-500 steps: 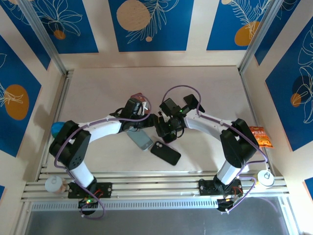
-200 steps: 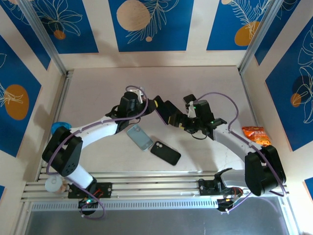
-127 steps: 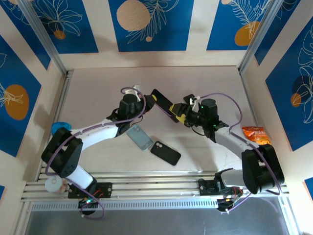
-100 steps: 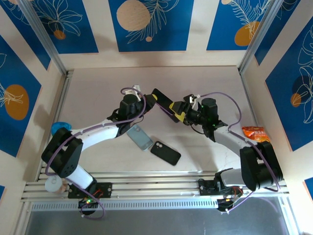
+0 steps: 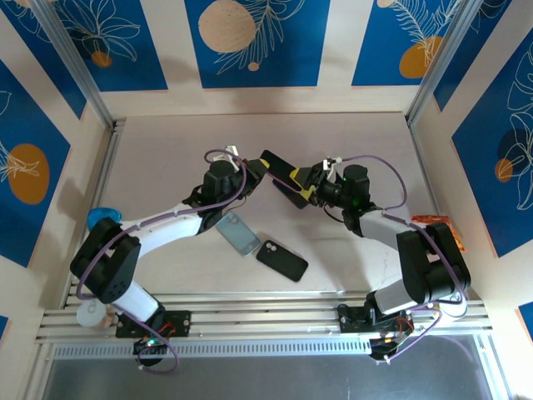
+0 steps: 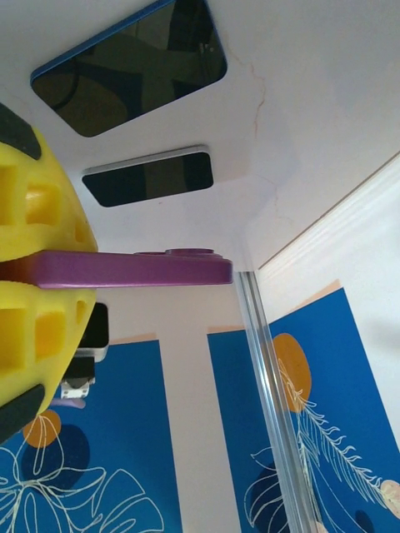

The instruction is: Put the phone into the phone case

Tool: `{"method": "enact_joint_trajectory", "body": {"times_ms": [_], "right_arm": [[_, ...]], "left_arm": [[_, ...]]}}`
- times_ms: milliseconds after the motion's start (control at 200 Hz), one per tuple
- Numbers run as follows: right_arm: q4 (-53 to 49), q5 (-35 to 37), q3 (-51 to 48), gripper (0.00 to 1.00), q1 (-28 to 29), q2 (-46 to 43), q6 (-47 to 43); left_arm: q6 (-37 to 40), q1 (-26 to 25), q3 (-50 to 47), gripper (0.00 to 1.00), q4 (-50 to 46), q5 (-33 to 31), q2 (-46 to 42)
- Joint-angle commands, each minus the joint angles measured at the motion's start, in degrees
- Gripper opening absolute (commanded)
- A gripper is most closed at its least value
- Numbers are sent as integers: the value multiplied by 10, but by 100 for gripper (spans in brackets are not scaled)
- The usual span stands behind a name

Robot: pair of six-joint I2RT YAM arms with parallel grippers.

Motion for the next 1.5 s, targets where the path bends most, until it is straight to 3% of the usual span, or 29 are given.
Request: {"method": "enact_joint_trajectory", "body": {"times_ms": [0, 70, 220, 290, 340, 420, 565, 670, 895, 1085, 1315, 1495], "right_arm": [[50, -17, 22, 59, -3, 22, 17], [64, -21, 25, 48, -3, 33, 24], [56, -21, 24, 13, -3, 26, 20], [22, -12, 24, 0, -3, 6, 4], [-5, -5, 24, 0, -3, -10, -8], [-52, 8, 27, 0, -3, -40, -28], [-114, 22, 30, 0, -5, -83, -49], [-154, 23, 36, 0, -9, -100, -55], [-233, 19, 39, 0, -31, -132, -78], [-268, -2, 47, 0, -55, -139, -89], [-305, -27, 65, 0, -89, -141, -102], [-314, -42, 69, 0, -111, -142, -104]], "left_arm": [[-22, -7, 16, 0, 44, 17, -22], [-24, -7, 15, 0, 43, 19, -19], [-8, -5, 10, 0, 20, 17, -21], [6, -3, 9, 9, 0, 10, -25], [16, 0, 8, 21, -13, 6, -26], [32, 6, 10, 27, -30, 7, -26], [52, 22, 16, 51, -58, 16, -23], [66, 40, 16, 57, -82, 22, -23], [141, 113, 37, 56, -195, 28, -9], [247, 151, 147, 53, -307, 61, 106], [311, 156, 275, 49, -392, 92, 246], [308, 152, 288, 46, -436, 97, 271]]}}
